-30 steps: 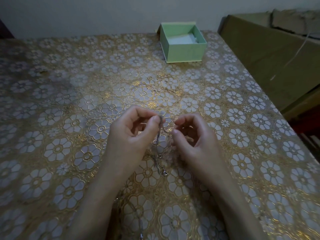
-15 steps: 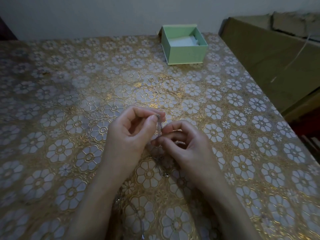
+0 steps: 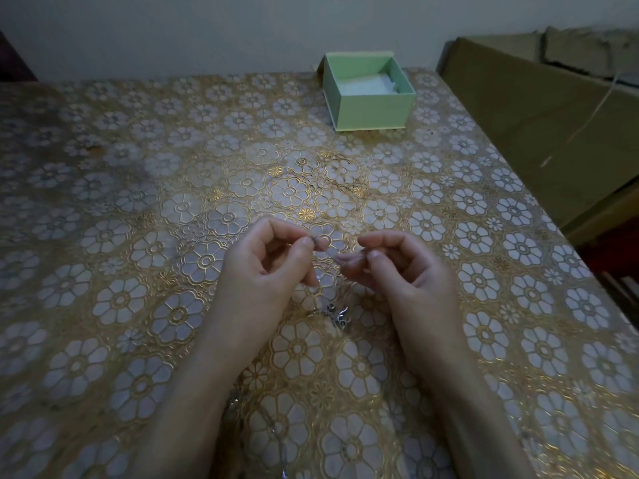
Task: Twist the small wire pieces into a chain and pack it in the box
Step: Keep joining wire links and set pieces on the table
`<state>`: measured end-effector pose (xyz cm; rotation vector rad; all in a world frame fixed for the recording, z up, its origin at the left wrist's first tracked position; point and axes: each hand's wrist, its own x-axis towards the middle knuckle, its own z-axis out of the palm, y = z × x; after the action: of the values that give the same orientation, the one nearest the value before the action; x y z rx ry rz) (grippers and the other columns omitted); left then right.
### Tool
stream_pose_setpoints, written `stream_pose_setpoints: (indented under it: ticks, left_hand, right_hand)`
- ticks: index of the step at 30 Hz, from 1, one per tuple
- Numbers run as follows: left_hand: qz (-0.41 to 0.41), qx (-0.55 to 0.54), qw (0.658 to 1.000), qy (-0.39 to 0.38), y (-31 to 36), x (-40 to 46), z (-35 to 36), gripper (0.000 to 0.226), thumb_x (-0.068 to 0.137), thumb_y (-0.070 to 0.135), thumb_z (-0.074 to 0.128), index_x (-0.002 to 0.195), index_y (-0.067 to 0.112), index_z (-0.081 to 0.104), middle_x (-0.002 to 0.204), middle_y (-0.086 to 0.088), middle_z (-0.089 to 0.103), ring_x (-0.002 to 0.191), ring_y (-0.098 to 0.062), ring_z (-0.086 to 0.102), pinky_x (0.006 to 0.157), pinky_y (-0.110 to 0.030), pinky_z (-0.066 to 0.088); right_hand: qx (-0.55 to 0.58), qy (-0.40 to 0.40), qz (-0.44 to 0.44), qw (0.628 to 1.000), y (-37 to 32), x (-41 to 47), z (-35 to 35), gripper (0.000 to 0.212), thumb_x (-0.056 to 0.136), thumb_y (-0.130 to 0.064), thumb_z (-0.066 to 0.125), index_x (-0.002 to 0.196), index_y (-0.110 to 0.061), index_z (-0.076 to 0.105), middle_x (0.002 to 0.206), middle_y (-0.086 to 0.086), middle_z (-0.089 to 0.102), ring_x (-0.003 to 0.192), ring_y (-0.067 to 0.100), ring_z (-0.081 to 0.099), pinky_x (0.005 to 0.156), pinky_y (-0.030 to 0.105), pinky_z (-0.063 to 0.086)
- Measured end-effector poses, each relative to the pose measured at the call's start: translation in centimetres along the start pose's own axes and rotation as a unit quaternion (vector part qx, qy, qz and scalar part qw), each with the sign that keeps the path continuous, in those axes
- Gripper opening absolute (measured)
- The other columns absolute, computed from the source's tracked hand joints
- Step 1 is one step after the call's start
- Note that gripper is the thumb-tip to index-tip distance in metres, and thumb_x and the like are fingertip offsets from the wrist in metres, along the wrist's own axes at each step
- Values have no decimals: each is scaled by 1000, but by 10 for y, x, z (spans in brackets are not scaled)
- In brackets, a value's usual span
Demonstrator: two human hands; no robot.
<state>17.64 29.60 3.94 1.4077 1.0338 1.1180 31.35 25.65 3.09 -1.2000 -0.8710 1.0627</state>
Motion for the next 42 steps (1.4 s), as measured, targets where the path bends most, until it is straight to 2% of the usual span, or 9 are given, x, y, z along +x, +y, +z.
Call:
stream_pose_setpoints:
  ticks: [5, 9, 13, 16, 21, 25, 30, 35, 42]
  left_hand:
    - [2, 11, 1000, 10, 0, -1, -1, 6, 87, 10, 59, 84, 4, 61, 60, 2, 62, 52, -9, 54, 52, -20, 47]
    - [-4, -7, 1000, 15, -1, 1, -2, 11, 90, -1, 52, 82, 2, 60, 60, 2, 63, 53, -9, 58, 53, -19, 48]
    - [4, 8, 1000, 6, -2, 1, -3, 9, 86, 4, 60, 78, 8, 60, 65, 3, 65, 56, -9, 59, 55, -21, 50]
    - [8, 49, 999, 1, -2, 0, -2, 12, 82, 14, 64, 74, 22, 60, 73, -4, 66, 62, -14, 57, 59, -30, 50]
    - [8, 78, 997, -11, -3, -1, -1, 19, 84, 4, 61, 74, 20, 60, 72, -2, 66, 64, -6, 57, 57, -14, 46]
    - [-2, 83, 996, -29, -4, -1, 0, 16, 84, 4, 62, 75, 17, 61, 67, 3, 63, 61, -4, 56, 56, -13, 44]
    - [-2, 89, 995, -50, -5, -2, 1, 12, 84, 13, 66, 74, 19, 62, 69, -3, 63, 59, -20, 53, 54, -24, 43]
    - [5, 124, 990, -65, -7, -1, 1, 5, 73, 26, 61, 73, 22, 64, 67, 14, 63, 59, -1, 55, 58, -12, 42]
    - [20, 159, 984, -72, -9, -2, 0, 8, 71, 28, 61, 73, 22, 65, 63, 16, 62, 57, 0, 55, 56, -11, 41]
  right_hand:
    - [82, -24, 37, 996, -3, -2, 4, 19, 96, 4, 37, 89, -5, 52, 56, -2, 57, 59, 15, 64, 57, 27, 56]
    - [50, -17, 46, 998, -2, -2, 1, 21, 95, 2, 41, 86, -10, 55, 59, -1, 52, 48, 10, 51, 39, 17, 36]
    - [-105, -11, -30, 994, 3, 0, -3, 15, 86, -16, 54, 78, -23, 64, 63, -9, 56, 56, 7, 50, 50, 18, 41]
    - [-219, -10, -86, 972, 5, 0, -2, 14, 83, -25, 55, 83, -21, 68, 85, -9, 64, 68, 11, 57, 63, 26, 48]
    - [-304, -55, -108, 945, 5, -1, -2, 21, 79, -37, 60, 80, -20, 72, 76, -7, 67, 73, 9, 56, 68, 21, 43]
    - [-257, -56, -102, 959, 4, 0, -3, 13, 76, -32, 64, 78, -23, 73, 71, -3, 65, 71, 13, 56, 66, 25, 43]
    - [-173, -51, -118, 977, 0, 0, -6, 7, 79, -17, 65, 83, -21, 68, 54, -12, 46, 50, 0, 38, 51, 10, 31]
    - [-201, -70, -104, 972, 3, -2, -7, 6, 78, -19, 62, 73, -21, 59, 63, -5, 56, 54, 3, 47, 52, 15, 37]
    - [-250, -75, -99, 960, 6, -1, -6, 5, 77, -24, 60, 74, -22, 57, 63, -3, 57, 53, 12, 49, 52, 25, 39]
